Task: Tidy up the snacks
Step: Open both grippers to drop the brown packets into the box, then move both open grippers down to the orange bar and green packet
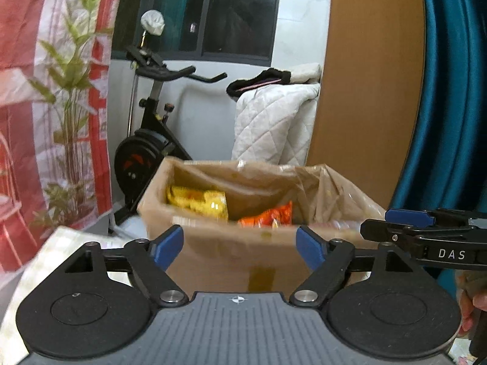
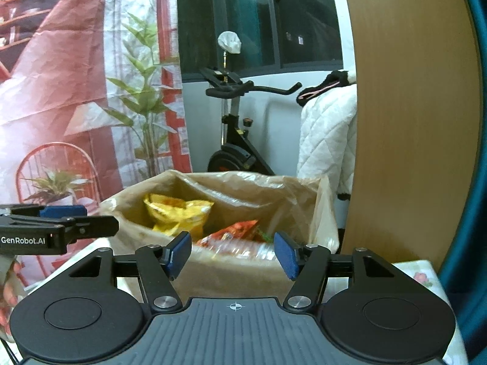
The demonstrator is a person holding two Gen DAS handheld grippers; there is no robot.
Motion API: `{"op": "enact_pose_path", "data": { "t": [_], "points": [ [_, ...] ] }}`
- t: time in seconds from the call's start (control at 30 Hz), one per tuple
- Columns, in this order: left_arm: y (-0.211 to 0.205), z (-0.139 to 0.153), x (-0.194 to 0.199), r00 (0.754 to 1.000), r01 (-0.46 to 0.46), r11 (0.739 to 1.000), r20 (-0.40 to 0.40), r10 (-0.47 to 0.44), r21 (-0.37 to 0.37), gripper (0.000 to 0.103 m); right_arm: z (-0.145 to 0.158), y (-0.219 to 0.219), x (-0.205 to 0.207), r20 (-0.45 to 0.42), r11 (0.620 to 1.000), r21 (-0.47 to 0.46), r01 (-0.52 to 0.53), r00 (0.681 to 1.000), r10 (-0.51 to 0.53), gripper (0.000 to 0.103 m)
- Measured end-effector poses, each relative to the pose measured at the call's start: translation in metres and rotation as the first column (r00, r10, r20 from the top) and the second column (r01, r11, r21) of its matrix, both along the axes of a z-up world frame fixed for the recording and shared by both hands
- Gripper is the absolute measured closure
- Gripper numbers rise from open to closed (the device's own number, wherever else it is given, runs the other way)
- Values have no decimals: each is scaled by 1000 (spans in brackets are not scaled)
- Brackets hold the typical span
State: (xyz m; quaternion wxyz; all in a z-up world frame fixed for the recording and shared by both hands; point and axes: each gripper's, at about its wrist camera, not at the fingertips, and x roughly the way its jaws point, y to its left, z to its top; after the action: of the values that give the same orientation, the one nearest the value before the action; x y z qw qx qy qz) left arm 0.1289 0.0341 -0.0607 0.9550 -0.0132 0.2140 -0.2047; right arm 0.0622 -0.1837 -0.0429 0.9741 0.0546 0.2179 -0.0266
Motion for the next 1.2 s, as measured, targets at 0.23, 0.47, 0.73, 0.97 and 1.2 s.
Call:
{"op": "enact_pose_path", "data": {
  "t": [0.23, 0.47, 0.73, 0.97, 1.2],
  "points": [
    [17, -37, -31, 991, -32, 999, -129, 27, -43, 20, -30, 10, -37, -52, 999, 53, 0, 999, 3, 46],
    [27, -75, -40, 968, -53, 997, -246, 39, -49, 21, -85, 16, -57, -197, 997, 72, 32, 980, -17, 45],
    [29, -108, -47, 942, -40, 998, -336, 19, -54, 22, -146, 32, -71, -428, 999, -27, 21, 903, -30, 45],
    [30, -120, -48, 926, -41, 998, -376, 21, -46, 22, -172, 59, -75, -491, 999, -37, -27, 871, 6, 44],
    [30, -131, -47, 914, -33, 999, -405, 17, -32, 22, -176, 95, -64, -488, 989, -45, -139, 867, 99, 44]
  ]
}}
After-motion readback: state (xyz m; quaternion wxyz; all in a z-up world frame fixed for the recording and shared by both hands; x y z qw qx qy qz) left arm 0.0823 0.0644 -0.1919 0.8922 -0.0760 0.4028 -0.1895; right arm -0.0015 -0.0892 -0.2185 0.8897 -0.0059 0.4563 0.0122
